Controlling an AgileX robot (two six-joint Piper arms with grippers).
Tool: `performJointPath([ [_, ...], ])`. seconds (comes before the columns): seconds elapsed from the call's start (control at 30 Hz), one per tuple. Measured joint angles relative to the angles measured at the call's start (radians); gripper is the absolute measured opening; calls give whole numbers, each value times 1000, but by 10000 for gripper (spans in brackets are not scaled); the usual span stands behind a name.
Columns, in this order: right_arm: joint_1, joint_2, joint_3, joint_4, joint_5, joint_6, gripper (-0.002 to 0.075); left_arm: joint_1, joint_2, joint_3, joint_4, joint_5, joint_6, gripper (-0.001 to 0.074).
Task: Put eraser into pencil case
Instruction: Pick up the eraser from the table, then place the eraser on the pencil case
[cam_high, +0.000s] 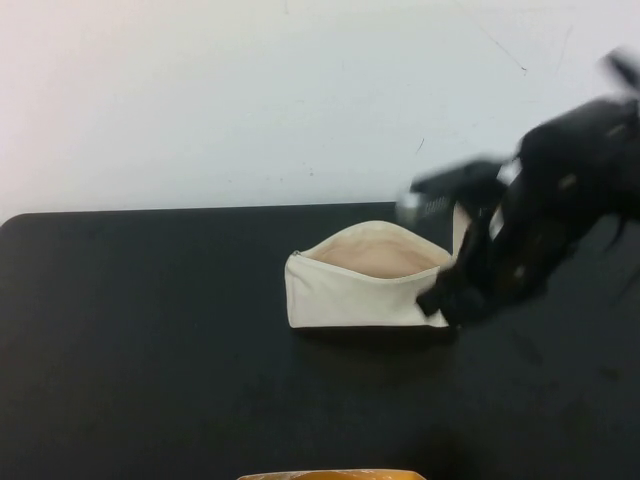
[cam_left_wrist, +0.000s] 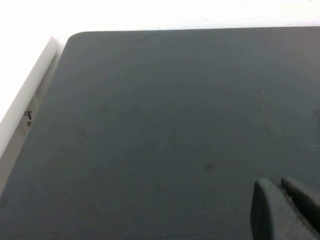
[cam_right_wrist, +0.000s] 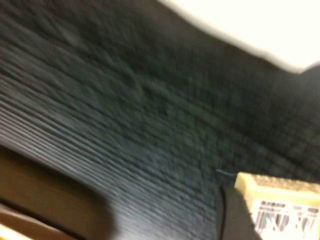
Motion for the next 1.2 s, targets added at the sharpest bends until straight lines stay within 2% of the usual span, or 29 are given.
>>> performJointPath([
  [0.17,0,-115,0,11,-180,-47,313,0,0,0,0,0,0,-1],
  [0.4,0,-59,0,45,-492,-96,313,0,0,0,0,0,0,-1],
  [0.6,0,72,-17,71,-550,-103,313,0,0,0,0,0,0,-1],
  [0.67,0,102,-17,76,-564,-103,342,0,0,0,0,0,0,-1],
  [0.8,0,118,-17,80,-568,-105,454,0,0,0,0,0,0,-1],
  [0.9,0,101,-18,85,-543,-105,475,0,0,0,0,0,0,-1],
  [0.97,0,68,-18,85,-506,-107,442,0,0,0,0,0,0,-1],
  [1.0,0,49,-18,86,-484,-109,401,0,0,0,0,0,0,-1],
  [1.13,0,-82,-18,86,-440,-111,135,0,0,0,0,0,0,-1],
  [1.2,0,-159,-16,87,-438,-111,62,0,0,0,0,0,0,-1],
])
